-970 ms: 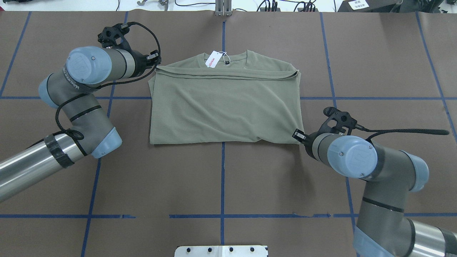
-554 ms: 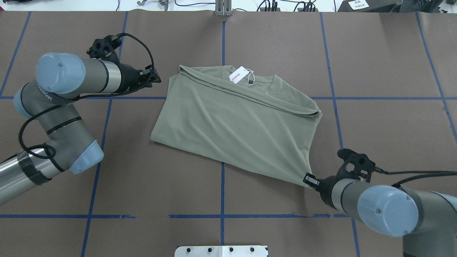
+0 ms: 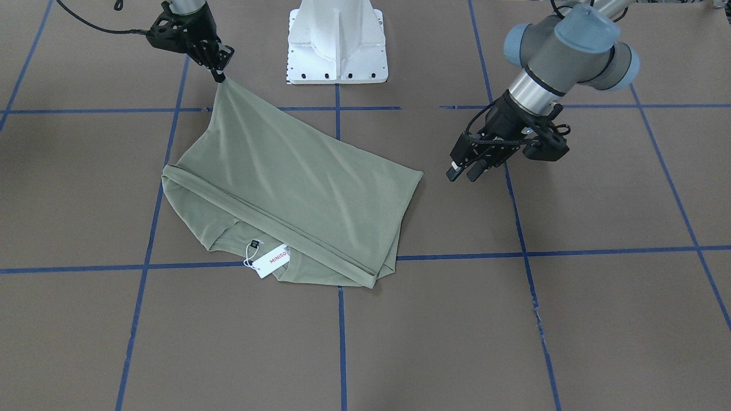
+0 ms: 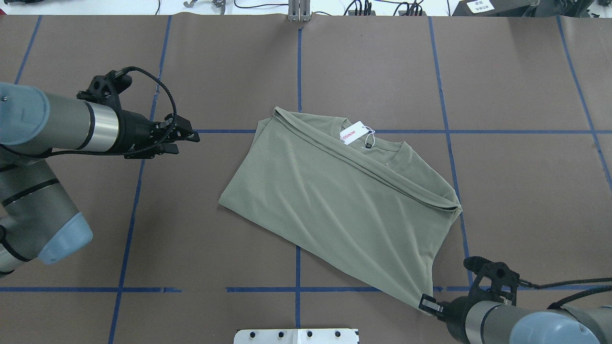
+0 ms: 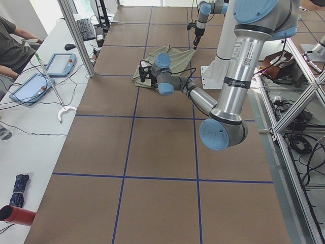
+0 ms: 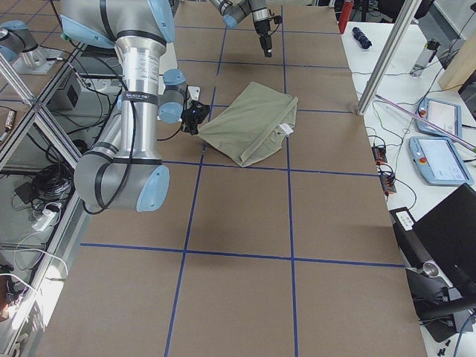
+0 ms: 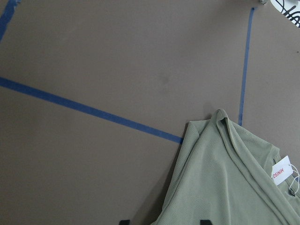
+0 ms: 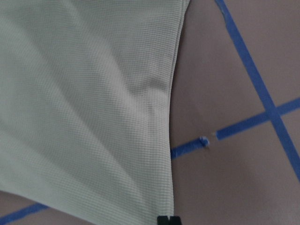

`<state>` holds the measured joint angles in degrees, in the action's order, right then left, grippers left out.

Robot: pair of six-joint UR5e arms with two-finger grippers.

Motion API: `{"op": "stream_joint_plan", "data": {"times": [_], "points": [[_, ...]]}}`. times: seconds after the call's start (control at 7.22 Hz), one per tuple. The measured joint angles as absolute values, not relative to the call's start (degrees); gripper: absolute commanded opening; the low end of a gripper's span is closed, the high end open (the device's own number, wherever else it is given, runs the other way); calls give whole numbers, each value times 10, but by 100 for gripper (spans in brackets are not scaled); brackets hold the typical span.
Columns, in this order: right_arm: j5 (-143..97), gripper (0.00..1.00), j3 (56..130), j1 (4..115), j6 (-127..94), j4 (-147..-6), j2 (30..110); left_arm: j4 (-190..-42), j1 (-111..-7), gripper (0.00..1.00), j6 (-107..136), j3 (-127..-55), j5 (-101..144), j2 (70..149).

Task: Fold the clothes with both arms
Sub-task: 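Grasp the folded shirt corners with both grippers and rotate it on the table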

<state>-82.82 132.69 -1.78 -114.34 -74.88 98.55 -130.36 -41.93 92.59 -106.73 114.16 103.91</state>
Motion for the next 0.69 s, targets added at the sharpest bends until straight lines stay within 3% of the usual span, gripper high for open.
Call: {"op": "stream_joint_plan", "data": {"times": [0.14,0.28,0.42,0.69], "points": [[-827,0,1338,-52,-1156,-750,989,-1294,-407,99,958,-1080,1159,1032],[-826,69,1352,-82,-1166,-758,992,-1269,-382,99,989,-1085,1168,1040],[-823,100,1369,-110,-1173,-774,992,-1221,-344,97,1017,-1082,1169,1064],[-774,100,1387,-153,-1188,-814,991,-1137,-287,89,1036,-1057,1138,1119]]}}
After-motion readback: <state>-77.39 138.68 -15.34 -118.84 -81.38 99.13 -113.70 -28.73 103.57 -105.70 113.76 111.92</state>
